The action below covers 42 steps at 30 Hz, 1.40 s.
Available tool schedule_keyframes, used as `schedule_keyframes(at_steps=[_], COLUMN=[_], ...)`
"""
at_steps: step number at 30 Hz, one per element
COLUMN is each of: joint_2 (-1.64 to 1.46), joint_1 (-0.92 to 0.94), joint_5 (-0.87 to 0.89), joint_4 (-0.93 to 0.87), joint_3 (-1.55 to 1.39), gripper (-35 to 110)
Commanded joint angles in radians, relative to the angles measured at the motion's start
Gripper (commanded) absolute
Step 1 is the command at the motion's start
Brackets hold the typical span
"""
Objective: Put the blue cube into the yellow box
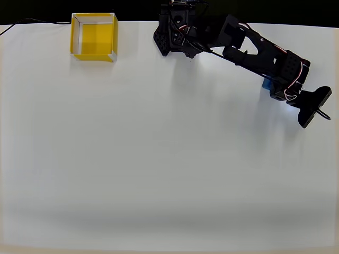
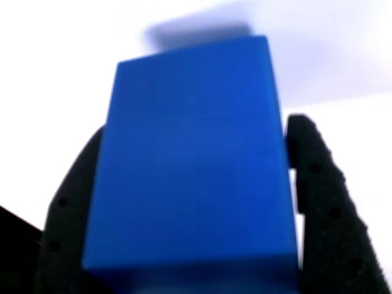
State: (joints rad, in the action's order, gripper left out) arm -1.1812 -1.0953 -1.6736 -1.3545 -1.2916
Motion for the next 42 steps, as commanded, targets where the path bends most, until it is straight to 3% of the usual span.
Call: schedule_keyframes(at_steps=[1, 12, 23, 42], joint_2=[-0.262, -0.331, -0.561, -0.982], joint_1=[0.267, 0.996, 1.571, 2.459], joint_5=[-0.104, -0.331, -0.321, -0.319], joint_4=[0.002, 0.112, 0.041, -0.009], joint_3=[0.19, 0.304, 0.238, -0.212], gripper=[14, 15, 15, 14])
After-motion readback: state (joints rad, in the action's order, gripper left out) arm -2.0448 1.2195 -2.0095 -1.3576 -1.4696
